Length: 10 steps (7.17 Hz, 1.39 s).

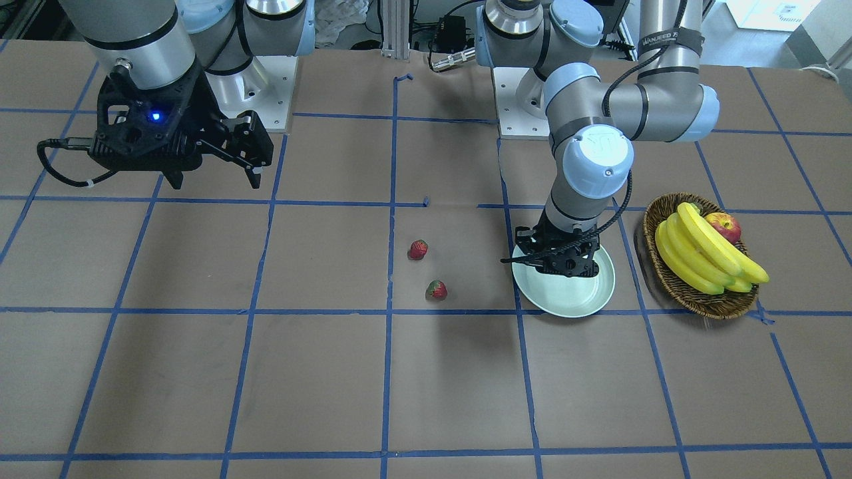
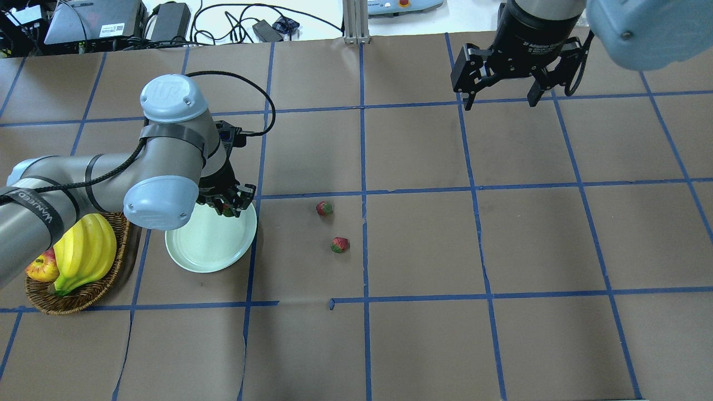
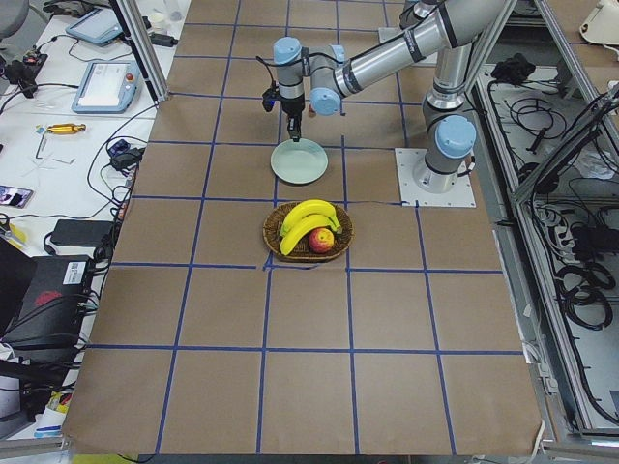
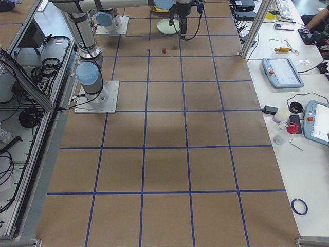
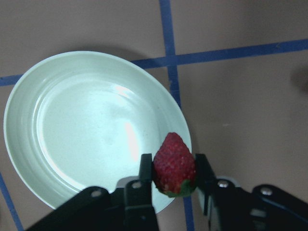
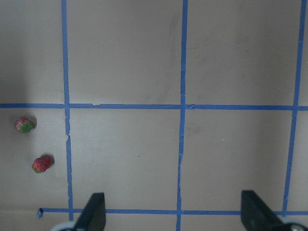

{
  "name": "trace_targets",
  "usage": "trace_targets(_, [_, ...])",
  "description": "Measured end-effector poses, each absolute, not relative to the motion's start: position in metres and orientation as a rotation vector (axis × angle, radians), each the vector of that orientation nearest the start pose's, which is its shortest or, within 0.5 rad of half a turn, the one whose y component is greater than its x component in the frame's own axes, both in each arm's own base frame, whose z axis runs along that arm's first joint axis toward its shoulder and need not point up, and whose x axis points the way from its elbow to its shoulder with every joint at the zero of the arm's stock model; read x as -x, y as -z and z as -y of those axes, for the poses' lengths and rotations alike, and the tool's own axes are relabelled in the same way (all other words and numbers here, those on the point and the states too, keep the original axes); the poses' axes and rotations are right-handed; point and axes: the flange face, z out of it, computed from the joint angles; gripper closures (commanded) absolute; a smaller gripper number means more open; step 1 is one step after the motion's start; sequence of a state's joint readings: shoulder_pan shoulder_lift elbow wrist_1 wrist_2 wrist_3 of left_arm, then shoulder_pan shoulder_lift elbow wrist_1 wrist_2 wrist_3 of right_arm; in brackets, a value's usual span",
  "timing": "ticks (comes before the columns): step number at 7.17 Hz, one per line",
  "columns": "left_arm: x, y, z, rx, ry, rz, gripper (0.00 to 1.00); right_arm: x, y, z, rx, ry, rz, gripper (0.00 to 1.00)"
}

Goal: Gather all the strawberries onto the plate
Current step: 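Move the strawberry over the plate and open the left gripper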

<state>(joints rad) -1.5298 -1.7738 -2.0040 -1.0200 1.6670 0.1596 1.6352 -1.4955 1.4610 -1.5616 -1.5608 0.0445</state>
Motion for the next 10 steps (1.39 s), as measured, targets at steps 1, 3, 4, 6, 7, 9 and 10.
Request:
trace_targets(1, [0.088, -0.228, 0.496, -0.187, -0.164, -3.051, 0.0, -0.168, -0.503, 0.516, 0.031, 0.039, -3.129, 0.0])
trace_targets(3, [0.082, -0.216, 0.495, -0.165, -0.19, -3.06, 0.0, -0.168, -0.503, 0.516, 0.031, 0.04, -3.129, 0.0])
trace_targets(4, [0.087, -0.218, 0.499, -0.105, -0.165, -3.079, 0.0, -0.168, -0.503, 0.516, 0.032, 0.04, -3.128, 0.0])
trace_targets(6, [0.136, -0.242, 0.518, -0.005, -0.053, -3.122, 0.02, -0.169, -0.503, 0.516, 0.033, 0.04, -3.129, 0.0])
trace_targets(7, [0.171, -0.25, 0.528, 0.035, -0.011, -3.141, 0.02, -0.169, -0.503, 0.516, 0.033, 0.04, -3.128, 0.0])
trace_targets(9, [0.236, -0.242, 0.542, 0.135, 0.066, -3.183, 0.05, -0.169, -0.503, 0.516, 0.033, 0.039, -3.126, 0.0])
trace_targets(10, [0.26, -0.225, 0.548, 0.188, 0.061, -3.189, 0.06, -0.169, -0.503, 0.516, 0.034, 0.039, -3.127, 0.0])
